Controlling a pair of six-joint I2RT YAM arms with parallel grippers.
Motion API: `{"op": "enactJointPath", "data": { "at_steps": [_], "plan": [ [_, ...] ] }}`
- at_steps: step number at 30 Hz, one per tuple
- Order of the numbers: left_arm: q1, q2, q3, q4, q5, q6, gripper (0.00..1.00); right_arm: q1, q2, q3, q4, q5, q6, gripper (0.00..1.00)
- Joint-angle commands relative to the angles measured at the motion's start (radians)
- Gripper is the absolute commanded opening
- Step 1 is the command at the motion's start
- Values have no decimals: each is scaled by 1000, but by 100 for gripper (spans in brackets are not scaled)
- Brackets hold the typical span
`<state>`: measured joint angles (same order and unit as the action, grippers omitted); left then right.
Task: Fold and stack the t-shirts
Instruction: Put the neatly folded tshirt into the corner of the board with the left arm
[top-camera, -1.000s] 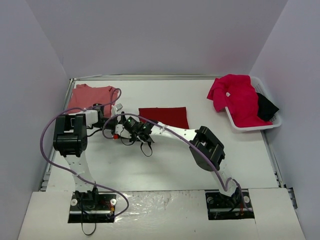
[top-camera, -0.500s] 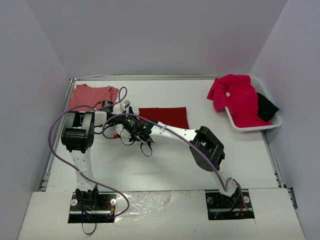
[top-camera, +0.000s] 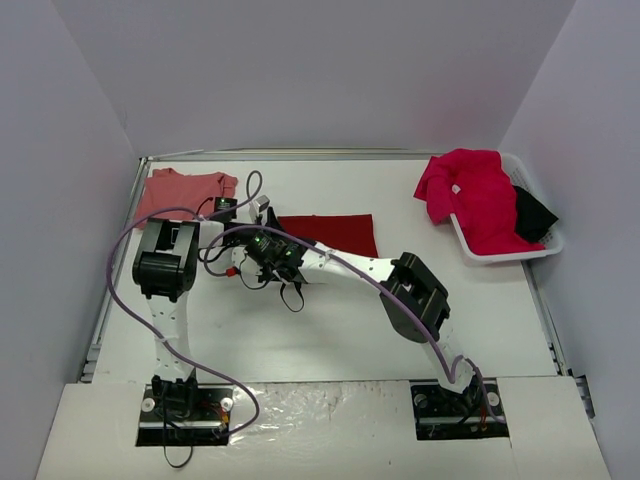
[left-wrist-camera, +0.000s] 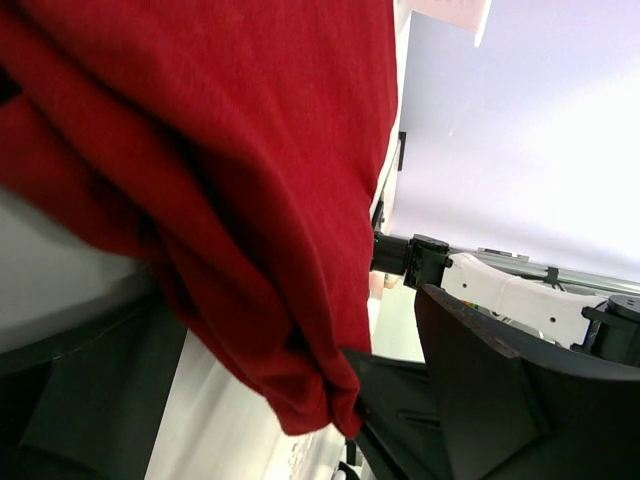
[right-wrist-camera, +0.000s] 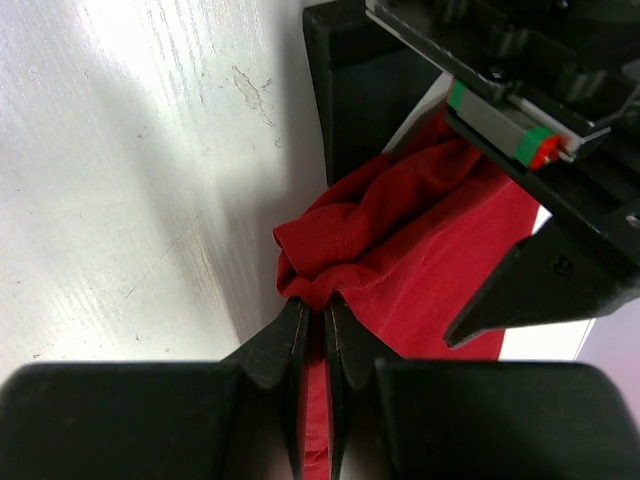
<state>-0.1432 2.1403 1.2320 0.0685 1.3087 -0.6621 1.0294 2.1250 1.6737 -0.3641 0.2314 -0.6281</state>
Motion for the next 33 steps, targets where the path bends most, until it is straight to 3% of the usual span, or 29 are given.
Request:
{"op": "enactJointPath", "data": {
  "at_steps": [1,4,11,15,19,22,26,29,33],
  "plan": [
    [-19,84,4,24,-160,45,95,11,-36,37,-35,25,8,0],
    [-25,98,20,24,-158,35,99,11,-36,35,-36,26,7,0],
    [-32,139,44,10,-143,22,73,14,-25,37,-36,26,8,0],
    [-33,148,47,20,-132,10,46,15,-19,40,-39,28,8,0],
    [-35,142,44,37,-128,-1,7,17,-17,40,-42,22,8,0],
    [-36,141,38,62,-111,-21,2,17,-14,35,-42,22,11,0],
    [-35,138,37,67,-109,-28,2,24,-14,28,-62,5,13,52],
    [-35,139,38,74,-100,-33,2,24,-56,-8,-85,-78,8,78],
    [-33,133,44,71,-101,-24,2,9,-196,-98,-125,-193,-15,90]
  ]
}}
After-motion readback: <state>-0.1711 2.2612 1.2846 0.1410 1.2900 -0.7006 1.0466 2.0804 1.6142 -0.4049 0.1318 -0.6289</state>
